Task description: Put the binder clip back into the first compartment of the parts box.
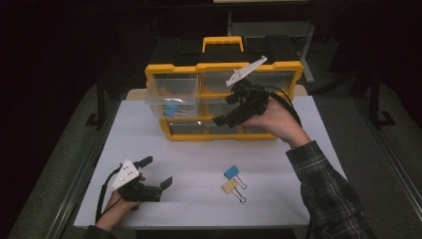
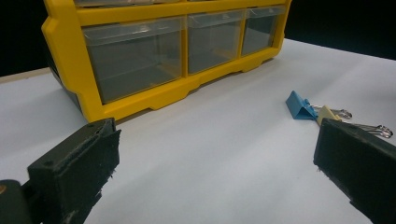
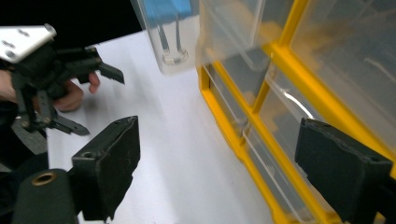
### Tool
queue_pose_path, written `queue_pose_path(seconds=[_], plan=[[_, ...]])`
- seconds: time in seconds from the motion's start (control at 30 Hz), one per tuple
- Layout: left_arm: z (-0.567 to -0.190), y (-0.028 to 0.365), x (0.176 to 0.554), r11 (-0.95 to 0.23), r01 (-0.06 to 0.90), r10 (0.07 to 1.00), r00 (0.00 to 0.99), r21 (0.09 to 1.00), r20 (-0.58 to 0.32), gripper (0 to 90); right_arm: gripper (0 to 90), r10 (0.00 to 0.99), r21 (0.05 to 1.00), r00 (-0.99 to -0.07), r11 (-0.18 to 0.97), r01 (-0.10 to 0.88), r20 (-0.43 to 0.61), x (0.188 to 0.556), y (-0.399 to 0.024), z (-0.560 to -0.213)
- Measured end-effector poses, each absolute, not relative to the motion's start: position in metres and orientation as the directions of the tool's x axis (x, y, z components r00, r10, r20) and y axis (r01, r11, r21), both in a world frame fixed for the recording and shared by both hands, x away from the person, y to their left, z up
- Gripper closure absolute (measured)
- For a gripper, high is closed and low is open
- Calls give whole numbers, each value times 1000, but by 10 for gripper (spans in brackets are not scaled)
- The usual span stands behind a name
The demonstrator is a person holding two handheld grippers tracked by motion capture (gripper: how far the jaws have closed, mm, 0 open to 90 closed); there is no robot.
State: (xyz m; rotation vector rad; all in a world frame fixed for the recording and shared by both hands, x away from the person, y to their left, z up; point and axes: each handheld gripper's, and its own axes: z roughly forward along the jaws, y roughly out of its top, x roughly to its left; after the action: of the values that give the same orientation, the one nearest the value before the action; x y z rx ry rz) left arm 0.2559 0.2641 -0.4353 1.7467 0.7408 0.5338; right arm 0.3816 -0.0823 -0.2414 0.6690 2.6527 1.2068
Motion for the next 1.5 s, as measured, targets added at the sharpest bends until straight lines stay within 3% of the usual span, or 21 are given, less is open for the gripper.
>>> queue_pose_path(seconds=[0.5, 1.5], plan=[[-436, 264, 256, -190, 221, 712, 701, 957, -20, 1, 52, 512, 725, -858, 580, 371, 29, 371, -93, -284], [-435, 264, 255, -198, 206, 708, 706, 958, -5, 2, 59, 512, 684, -853, 589, 431, 97, 337, -95, -363]])
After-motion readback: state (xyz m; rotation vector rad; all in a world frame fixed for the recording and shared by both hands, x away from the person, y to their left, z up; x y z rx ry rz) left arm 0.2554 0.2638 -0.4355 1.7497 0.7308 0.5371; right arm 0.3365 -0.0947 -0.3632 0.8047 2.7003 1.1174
